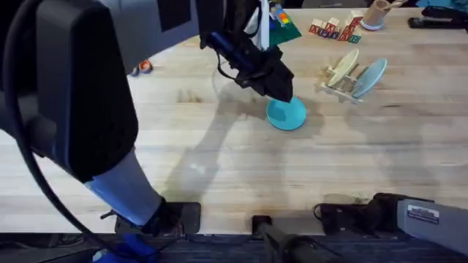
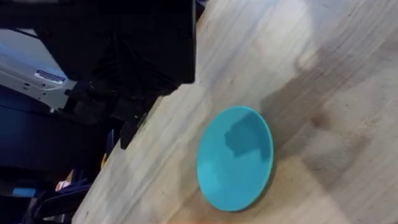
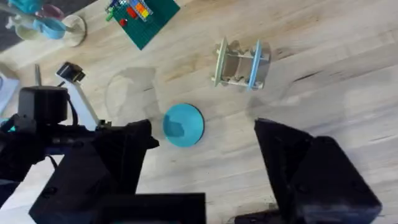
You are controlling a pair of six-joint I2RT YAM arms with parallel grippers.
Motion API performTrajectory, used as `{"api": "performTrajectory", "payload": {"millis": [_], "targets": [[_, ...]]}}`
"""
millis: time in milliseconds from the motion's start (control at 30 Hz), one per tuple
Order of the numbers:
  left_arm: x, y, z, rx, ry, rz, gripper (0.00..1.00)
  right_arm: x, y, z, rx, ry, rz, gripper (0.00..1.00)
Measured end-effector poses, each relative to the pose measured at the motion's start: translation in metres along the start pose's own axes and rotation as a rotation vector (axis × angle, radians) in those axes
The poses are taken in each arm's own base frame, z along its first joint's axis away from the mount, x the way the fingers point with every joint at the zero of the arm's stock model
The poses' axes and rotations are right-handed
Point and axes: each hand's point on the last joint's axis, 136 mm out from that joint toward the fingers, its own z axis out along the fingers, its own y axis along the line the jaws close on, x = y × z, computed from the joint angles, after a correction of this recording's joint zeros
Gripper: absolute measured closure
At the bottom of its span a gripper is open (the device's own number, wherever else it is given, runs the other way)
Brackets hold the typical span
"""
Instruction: Pick up the plates from the table one by one and place each into a slot on the dish rack.
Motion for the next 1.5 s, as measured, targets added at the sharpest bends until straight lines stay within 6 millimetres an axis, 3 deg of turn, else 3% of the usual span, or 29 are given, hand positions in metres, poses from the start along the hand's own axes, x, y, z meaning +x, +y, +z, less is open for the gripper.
{"api": "performTrajectory", "payload": {"millis": [667,1233,1500], "targets": [[-0.011,0.006,-0.001,-0.007,-0.035,0.051,0.958,0.000,0.000,0.000,0.000,0.000,0.000,0.005],[-0.005,0.057,0.029,-0.047,0.053,-0.044,0.958,0.000,0.000,0.000,0.000,0.000,0.000,0.005],[0.002,0.096,0.046,-0.031,0.106,-0.138,0.958,0.000,0.000,0.000,0.000,0.000,0.000,0.005]]}}
